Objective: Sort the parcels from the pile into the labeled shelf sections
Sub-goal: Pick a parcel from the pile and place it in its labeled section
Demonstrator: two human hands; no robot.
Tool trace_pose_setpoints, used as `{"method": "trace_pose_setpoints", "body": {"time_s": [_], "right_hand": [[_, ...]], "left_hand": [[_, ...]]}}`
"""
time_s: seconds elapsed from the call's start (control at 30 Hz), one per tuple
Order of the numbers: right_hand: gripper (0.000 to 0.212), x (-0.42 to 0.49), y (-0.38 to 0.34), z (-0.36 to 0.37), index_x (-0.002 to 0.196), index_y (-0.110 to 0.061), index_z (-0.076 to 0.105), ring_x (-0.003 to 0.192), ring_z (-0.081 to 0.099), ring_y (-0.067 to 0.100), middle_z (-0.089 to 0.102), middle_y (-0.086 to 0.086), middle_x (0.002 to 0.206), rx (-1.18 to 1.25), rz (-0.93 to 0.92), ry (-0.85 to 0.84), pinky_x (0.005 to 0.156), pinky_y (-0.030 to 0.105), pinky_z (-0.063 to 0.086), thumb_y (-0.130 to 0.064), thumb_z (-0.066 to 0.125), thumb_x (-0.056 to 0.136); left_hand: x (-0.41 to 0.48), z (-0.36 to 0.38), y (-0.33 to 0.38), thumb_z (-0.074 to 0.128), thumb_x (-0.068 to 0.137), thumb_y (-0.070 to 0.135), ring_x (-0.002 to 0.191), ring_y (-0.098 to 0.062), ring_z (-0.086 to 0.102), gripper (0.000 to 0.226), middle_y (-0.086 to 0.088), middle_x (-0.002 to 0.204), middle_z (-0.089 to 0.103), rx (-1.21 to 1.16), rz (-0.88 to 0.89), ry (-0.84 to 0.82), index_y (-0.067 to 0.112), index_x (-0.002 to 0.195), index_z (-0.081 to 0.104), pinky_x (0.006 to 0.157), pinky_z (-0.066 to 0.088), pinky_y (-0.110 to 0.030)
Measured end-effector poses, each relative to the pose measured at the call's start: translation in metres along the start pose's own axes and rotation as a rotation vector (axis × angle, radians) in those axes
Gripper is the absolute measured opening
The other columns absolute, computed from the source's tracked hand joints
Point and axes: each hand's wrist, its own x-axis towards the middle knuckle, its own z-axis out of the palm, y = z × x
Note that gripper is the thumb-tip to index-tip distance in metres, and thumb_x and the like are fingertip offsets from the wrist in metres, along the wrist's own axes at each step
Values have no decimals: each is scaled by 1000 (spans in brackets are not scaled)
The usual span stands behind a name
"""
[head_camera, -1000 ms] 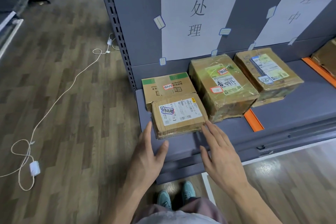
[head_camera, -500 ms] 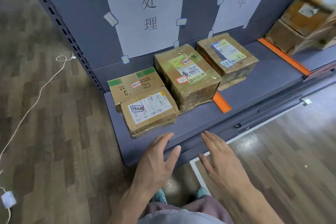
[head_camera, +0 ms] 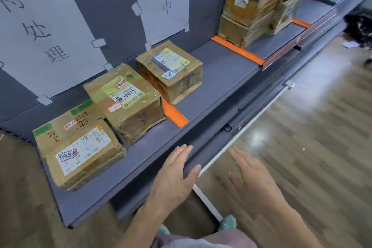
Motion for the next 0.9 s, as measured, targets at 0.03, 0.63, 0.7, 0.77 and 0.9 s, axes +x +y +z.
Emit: {"method": "trace_pose_setpoints", "body": {"time_s": [0.03, 0.63, 0.7, 0.77, 0.9], "right_hand": [[64, -3, 14, -8, 159, -23, 28, 151, 25, 11, 26, -8, 164, -15, 18, -3, 123, 26, 15, -32, 55, 101], [69, -55, 256, -98, 162, -25, 10, 155, 10, 10, 13, -7, 169, 67, 414, 216, 126, 30, 6, -45, 41, 104], [69, -54, 272, -101, 163, -26, 8, 155, 8, 9, 11, -8, 169, 68, 451, 225, 126, 31, 5, -47, 37, 104], [68, -51, 290, -105, 163, -25, 9, 155, 8, 9, 12, -8, 169, 52, 480, 227, 126, 31, 6, -48, 36, 104], [68, -26, 332, -116, 162, -25, 11, 155, 8, 8, 12, -8, 169, 39, 537, 240, 126, 29, 4, -51, 35, 104]], "left_hand": [[8, 10, 11, 48, 103, 54, 152, 8, 11, 63, 23, 165, 23, 8, 3, -15, 36, 160, 29, 122, 13, -17], [141, 175, 227, 50, 103, 53, 155, 4, 0, 72, 19, 170, 6, 178, 299, -365, 36, 164, 15, 127, 9, -27], [161, 189, 241, 51, 103, 52, 155, 3, 0, 72, 19, 170, 7, 182, 328, -395, 36, 164, 16, 125, 9, -25], [184, 205, 255, 51, 104, 49, 156, 1, 1, 72, 15, 171, 8, 185, 362, -424, 32, 164, 17, 126, 9, -26], [237, 235, 287, 51, 104, 50, 156, -2, 1, 73, 13, 171, 9, 182, 410, -446, 31, 165, 15, 129, 10, -32]]}}
